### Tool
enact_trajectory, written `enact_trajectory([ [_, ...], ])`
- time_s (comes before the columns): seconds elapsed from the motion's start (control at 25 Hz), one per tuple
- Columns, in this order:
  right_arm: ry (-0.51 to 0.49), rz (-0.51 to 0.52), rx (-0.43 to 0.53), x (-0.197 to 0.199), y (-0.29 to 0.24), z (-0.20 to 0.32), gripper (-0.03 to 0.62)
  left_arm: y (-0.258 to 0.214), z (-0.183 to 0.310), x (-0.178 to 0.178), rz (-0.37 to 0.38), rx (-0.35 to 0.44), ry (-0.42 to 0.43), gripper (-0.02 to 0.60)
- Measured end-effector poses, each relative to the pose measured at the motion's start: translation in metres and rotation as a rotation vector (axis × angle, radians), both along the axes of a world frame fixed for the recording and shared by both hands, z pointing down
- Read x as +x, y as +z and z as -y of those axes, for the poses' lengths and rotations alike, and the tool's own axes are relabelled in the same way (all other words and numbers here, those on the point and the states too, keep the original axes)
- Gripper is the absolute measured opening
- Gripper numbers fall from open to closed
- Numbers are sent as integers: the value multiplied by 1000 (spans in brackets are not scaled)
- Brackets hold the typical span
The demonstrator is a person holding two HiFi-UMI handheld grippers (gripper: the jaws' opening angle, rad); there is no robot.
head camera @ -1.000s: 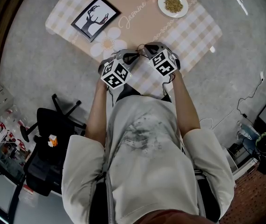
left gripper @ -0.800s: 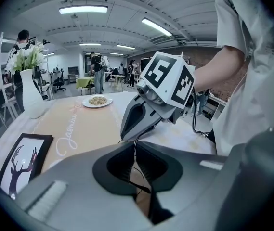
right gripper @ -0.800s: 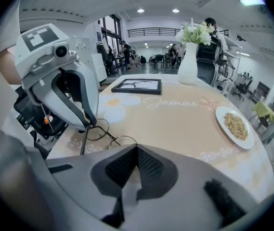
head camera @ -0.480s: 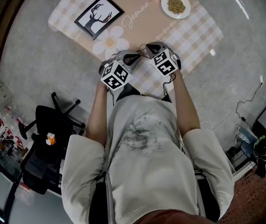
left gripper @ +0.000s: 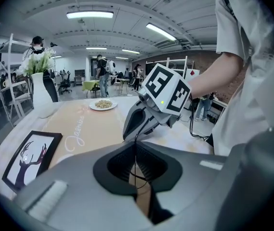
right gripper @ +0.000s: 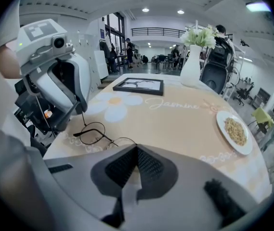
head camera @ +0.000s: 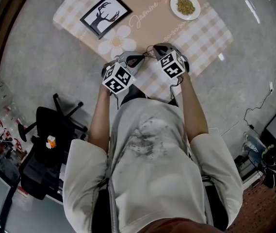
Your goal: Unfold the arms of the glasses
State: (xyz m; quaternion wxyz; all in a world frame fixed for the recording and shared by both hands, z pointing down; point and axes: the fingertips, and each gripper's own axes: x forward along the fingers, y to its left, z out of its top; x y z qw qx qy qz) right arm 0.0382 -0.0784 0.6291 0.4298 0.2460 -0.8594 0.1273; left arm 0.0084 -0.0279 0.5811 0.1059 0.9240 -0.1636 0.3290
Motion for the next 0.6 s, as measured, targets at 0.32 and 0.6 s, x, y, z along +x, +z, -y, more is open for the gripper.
enact_trajectory([
  [0.32, -2, 0, 3, 0, 1, 0, 15, -4, -3, -7, -22, 4, -41, 17],
  [0.6, 8, 5, 6, 0, 0, 0, 15, -8, -1, -16, -35, 11, -92, 17],
])
